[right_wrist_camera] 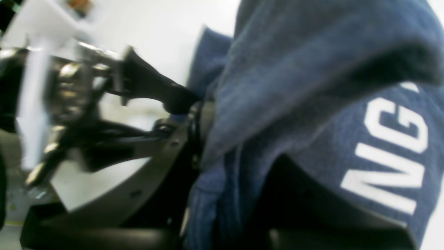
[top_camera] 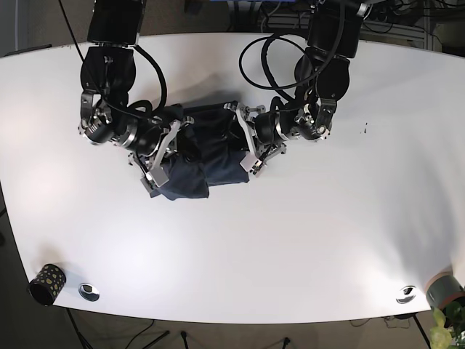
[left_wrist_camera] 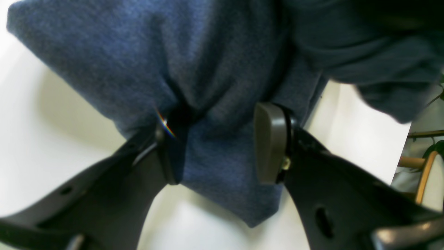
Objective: Fold the T-shirt properly
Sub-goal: 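Fold both strip ends inward toward each other with both grippers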
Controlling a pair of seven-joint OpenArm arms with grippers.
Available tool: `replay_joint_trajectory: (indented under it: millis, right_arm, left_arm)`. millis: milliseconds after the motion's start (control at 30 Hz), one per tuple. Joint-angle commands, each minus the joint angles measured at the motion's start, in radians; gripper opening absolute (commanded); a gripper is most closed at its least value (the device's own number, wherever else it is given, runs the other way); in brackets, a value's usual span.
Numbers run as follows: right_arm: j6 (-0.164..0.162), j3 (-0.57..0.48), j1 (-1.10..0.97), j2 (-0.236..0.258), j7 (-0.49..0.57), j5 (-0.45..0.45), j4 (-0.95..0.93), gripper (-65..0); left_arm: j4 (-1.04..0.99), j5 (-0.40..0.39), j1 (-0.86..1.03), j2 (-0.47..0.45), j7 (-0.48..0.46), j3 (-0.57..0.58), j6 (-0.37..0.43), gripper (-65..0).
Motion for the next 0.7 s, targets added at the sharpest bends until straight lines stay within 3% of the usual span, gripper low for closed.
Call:
replay_joint_trajectory:
  millis: [0, 100, 267, 367, 667]
  right_arm:
    - [0.010, -0.016, 0.036, 0.004, 0.030, 0.001, -0.017, -64.2]
    - [0.008, -0.046, 0.056, -0.013, 0.056, -0.031, -0.046, -59.8]
    - [0.007, -0.060, 0.058, -0.016, 0.064, -0.061, -0.026, -23.6]
    - [0.008, -0.062, 0.044, -0.017, 0.062, -0.061, 0.038, -6.5]
    - [0.017, -0.034, -0.017, -0.017, 0.064, -0.059, 0.190, -5.2]
  left_arm:
    - [0.008, 0.020, -0.005, 0.000, 0.028, 0.000, 0.006, -36.4]
    - [0.010, 0.019, -0.005, 0.000, 0.028, 0.000, 0.003, -36.4]
    - [0.011, 0.017, -0.010, 0.000, 0.023, 0.000, 0.000, -36.4]
    - [0.036, 0.017, -0.005, 0.000, -0.010, 0.000, 0.000, -36.4]
    - [0.125, 0.017, 0.022, -0.004, -0.098, -0.007, 0.000, -36.4]
